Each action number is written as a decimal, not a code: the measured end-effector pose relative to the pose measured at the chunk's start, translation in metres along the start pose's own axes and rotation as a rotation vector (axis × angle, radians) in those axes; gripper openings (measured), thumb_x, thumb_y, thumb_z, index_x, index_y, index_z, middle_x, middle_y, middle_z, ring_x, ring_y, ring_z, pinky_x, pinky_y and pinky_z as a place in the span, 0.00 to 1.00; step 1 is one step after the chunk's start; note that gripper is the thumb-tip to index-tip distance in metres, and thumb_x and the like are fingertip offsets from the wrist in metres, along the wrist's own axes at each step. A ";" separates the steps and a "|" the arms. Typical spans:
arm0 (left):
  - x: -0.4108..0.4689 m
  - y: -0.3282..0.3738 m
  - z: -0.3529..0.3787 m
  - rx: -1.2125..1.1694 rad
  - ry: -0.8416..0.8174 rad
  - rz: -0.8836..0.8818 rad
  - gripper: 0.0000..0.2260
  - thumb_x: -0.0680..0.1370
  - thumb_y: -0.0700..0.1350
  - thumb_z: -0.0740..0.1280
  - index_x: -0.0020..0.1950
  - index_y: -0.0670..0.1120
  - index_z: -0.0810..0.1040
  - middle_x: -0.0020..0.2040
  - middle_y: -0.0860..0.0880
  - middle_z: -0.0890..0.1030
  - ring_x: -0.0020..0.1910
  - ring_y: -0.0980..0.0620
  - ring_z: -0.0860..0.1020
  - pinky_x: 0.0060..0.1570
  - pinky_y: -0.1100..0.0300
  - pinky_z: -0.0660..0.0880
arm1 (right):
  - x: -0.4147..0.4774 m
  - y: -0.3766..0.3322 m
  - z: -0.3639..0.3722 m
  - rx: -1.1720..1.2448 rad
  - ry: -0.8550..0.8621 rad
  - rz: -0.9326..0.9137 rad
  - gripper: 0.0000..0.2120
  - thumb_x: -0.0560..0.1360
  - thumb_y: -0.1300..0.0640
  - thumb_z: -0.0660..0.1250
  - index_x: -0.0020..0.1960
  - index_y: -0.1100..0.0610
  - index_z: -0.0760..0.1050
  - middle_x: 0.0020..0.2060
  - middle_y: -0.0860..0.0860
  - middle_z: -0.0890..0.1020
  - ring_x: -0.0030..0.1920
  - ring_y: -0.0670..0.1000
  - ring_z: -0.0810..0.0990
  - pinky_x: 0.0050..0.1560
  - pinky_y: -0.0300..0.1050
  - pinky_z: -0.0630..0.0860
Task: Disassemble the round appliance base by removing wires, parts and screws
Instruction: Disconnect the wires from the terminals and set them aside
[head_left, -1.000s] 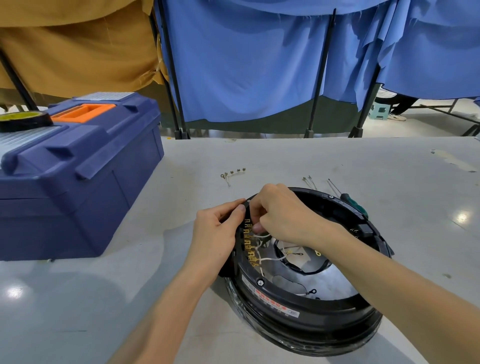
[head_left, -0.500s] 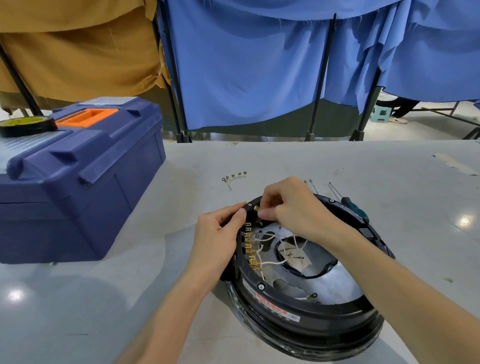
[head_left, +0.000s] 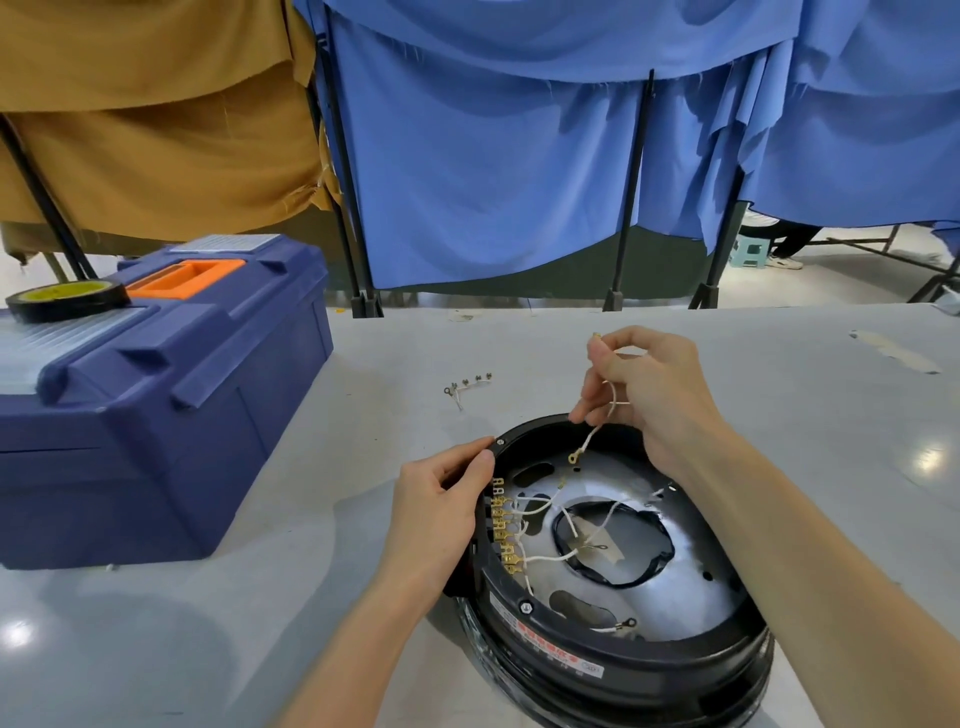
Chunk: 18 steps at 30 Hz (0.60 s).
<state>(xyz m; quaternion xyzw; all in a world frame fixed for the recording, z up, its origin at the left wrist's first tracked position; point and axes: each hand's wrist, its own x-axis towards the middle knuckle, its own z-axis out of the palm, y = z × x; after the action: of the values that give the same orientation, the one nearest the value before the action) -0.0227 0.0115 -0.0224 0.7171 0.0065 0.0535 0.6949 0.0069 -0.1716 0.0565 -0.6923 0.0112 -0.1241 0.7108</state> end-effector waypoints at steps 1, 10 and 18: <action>0.000 0.000 0.000 -0.004 -0.004 -0.001 0.08 0.79 0.45 0.68 0.55 0.53 0.84 0.50 0.56 0.85 0.53 0.55 0.83 0.60 0.50 0.77 | 0.001 -0.003 0.000 0.010 -0.004 0.005 0.05 0.79 0.62 0.65 0.46 0.63 0.73 0.25 0.55 0.78 0.27 0.59 0.81 0.26 0.45 0.78; 0.002 -0.001 -0.005 -0.019 -0.041 0.015 0.08 0.78 0.45 0.69 0.55 0.51 0.85 0.50 0.54 0.86 0.53 0.54 0.83 0.60 0.50 0.77 | 0.042 -0.002 0.005 -0.050 0.051 0.189 0.09 0.75 0.54 0.72 0.48 0.60 0.79 0.44 0.51 0.83 0.44 0.51 0.75 0.38 0.43 0.72; 0.004 -0.005 -0.007 -0.005 -0.037 0.064 0.08 0.77 0.46 0.70 0.53 0.53 0.85 0.50 0.56 0.86 0.52 0.57 0.83 0.58 0.54 0.78 | 0.081 0.021 0.022 0.002 0.100 0.420 0.05 0.76 0.65 0.68 0.50 0.66 0.77 0.33 0.57 0.82 0.30 0.52 0.80 0.30 0.42 0.77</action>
<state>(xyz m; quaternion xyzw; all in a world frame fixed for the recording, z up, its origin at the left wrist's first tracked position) -0.0194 0.0184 -0.0271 0.7162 -0.0295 0.0623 0.6945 0.0930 -0.1649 0.0489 -0.6670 0.1905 -0.0074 0.7203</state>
